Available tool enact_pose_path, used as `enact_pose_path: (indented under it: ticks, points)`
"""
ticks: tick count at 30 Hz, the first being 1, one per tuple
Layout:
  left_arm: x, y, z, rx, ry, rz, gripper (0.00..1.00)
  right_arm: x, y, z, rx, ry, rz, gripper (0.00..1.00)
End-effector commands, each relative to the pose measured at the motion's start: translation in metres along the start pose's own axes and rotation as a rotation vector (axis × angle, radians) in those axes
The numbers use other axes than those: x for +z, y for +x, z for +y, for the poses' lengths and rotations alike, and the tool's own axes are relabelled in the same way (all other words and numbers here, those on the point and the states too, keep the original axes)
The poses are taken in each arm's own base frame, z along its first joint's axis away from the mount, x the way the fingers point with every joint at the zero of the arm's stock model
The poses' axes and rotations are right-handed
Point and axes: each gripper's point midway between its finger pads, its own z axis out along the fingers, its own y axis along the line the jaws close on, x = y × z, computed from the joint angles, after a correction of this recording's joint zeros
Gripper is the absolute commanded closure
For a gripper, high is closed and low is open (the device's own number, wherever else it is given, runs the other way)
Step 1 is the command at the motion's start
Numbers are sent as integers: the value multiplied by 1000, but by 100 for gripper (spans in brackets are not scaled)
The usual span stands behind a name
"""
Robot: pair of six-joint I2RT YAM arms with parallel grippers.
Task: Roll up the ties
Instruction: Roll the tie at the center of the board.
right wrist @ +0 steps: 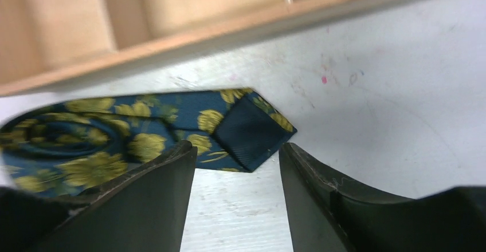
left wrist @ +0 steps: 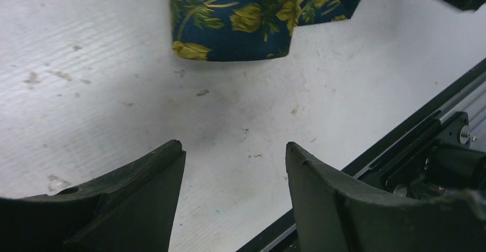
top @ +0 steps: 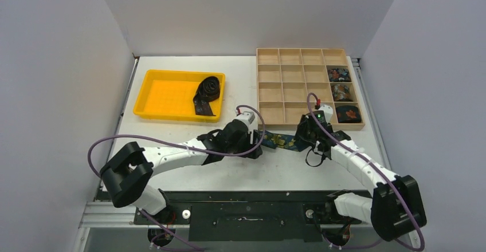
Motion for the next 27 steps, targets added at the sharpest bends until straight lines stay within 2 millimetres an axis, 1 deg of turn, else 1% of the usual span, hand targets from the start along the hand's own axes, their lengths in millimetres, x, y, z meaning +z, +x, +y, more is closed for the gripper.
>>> enact_pose_path:
  ticks: [1,3,5,10,13,15,19,20,23,27]
  points:
    - [14,-11,-32,31,105,-44,43,-39,-43,17,-13,-72,-134,44]
    - [23,-5,-33,18,112,-28,51,-46,-41,19,4,-104,-148,44]
    - [33,1,-34,8,109,-12,59,-49,-35,19,23,-129,-154,45]
    - [61,8,-36,-39,87,5,80,-44,-12,12,56,-149,-139,52]
    - [76,6,-34,-71,57,-6,90,-43,-3,12,75,-169,-129,54]
    - [84,1,-33,-86,42,-25,93,-43,2,13,91,-192,-128,54]
    - [97,-8,-28,-137,-2,-61,99,-37,19,11,120,-216,-102,54]
    - [101,-8,-26,-151,-9,-60,100,-36,22,11,122,-218,-97,55]
    - [111,-10,-22,-175,-23,-60,100,-34,27,9,120,-218,-87,54]
    - [121,-15,-26,-200,-4,-62,100,-34,29,11,116,-225,-81,52]
